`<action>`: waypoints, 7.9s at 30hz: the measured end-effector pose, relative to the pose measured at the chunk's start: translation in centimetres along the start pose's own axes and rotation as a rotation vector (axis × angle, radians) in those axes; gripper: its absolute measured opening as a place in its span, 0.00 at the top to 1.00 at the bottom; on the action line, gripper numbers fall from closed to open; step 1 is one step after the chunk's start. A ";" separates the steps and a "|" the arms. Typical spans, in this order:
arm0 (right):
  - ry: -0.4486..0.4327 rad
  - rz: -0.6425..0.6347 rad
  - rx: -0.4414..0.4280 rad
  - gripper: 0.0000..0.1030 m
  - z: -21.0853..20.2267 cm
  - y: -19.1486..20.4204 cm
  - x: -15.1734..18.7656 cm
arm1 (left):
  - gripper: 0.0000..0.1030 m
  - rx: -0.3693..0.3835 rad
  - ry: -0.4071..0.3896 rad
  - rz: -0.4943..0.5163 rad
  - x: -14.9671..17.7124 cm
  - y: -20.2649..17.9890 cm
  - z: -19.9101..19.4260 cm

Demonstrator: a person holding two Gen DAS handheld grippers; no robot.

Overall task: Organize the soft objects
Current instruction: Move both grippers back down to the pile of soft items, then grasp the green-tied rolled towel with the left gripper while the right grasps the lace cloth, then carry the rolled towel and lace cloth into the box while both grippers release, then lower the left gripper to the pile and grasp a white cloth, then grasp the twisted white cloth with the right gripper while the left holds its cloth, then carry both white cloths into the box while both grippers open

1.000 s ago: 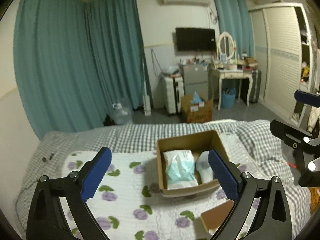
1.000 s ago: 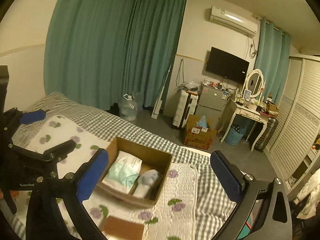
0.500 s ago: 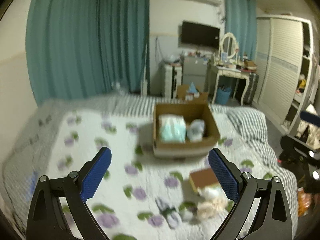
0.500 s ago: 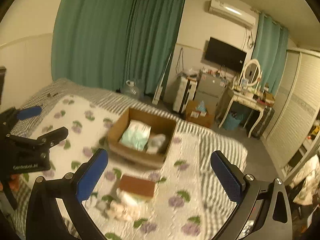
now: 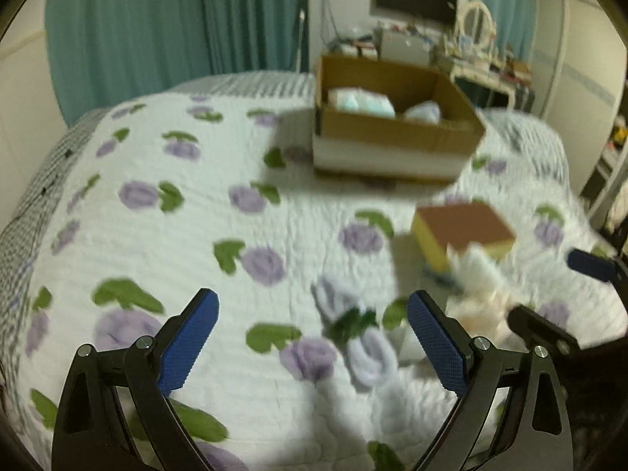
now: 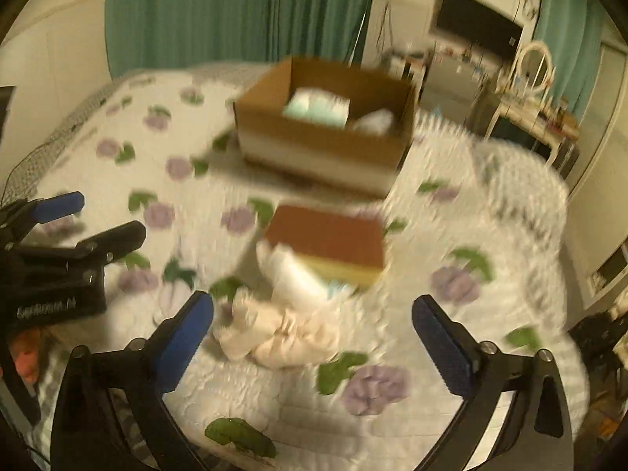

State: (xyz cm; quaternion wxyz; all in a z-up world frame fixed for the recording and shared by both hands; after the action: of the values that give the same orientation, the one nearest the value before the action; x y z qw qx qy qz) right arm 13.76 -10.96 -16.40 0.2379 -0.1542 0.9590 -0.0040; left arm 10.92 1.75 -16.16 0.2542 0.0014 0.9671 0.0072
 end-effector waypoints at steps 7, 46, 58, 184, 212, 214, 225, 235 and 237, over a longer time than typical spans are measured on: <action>0.131 -0.010 -0.101 0.24 4.8 1.1 1.1 | 0.07 -0.026 0.033 0.041 0.9 -0.2 1.5; -0.058 0.019 -0.037 0.81 -5.7 -2.0 1.5 | 0.72 0.127 0.037 0.108 -0.4 -3.7 -2.0; -0.221 -0.006 0.006 0.81 -12.8 -3.5 -4.5 | 0.72 0.139 -0.118 0.162 -6.8 -4.2 -7.9; 0.015 0.105 -0.054 0.13 1.6 -3.9 -0.8 | 0.75 0.162 0.086 0.177 -0.2 -4.9 1.2; 0.154 -0.051 -0.163 0.78 7.3 4.9 -2.2 | 0.75 0.080 0.061 0.072 -4.5 1.6 2.6; 0.132 -0.052 -0.168 0.78 6.2 4.8 -2.5 | 0.75 0.081 0.049 0.077 -4.7 1.4 2.0; -0.072 -0.026 -0.199 0.79 -4.1 2.1 -5.9 | 0.75 0.116 -0.068 0.126 -7.4 -1.1 -4.4; -0.247 -0.030 -0.109 0.79 -13.3 -3.1 -12.3 | 0.75 0.145 -0.205 0.183 -13.8 -4.1 -10.6; -0.274 -0.030 -0.094 0.79 -14.5 -4.1 -13.8 | 0.75 0.153 -0.230 0.193 -15.6 -4.8 -11.4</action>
State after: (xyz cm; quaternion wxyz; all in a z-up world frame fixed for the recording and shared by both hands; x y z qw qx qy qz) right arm 19.89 -11.69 3.10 0.3591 -0.1786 0.9142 0.0583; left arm 18.92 -3.28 1.40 0.3604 0.1144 0.9248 -0.0422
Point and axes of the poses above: each gripper's, at about its wrist camera, not at the fingertips, and z roughly the way its jaws point, y to its left, x to its underside, the point moved 8 cm from there along z, roughly the way its jaws point, and after that the axes turned 12 degrees about y, right-handed, at the moved point
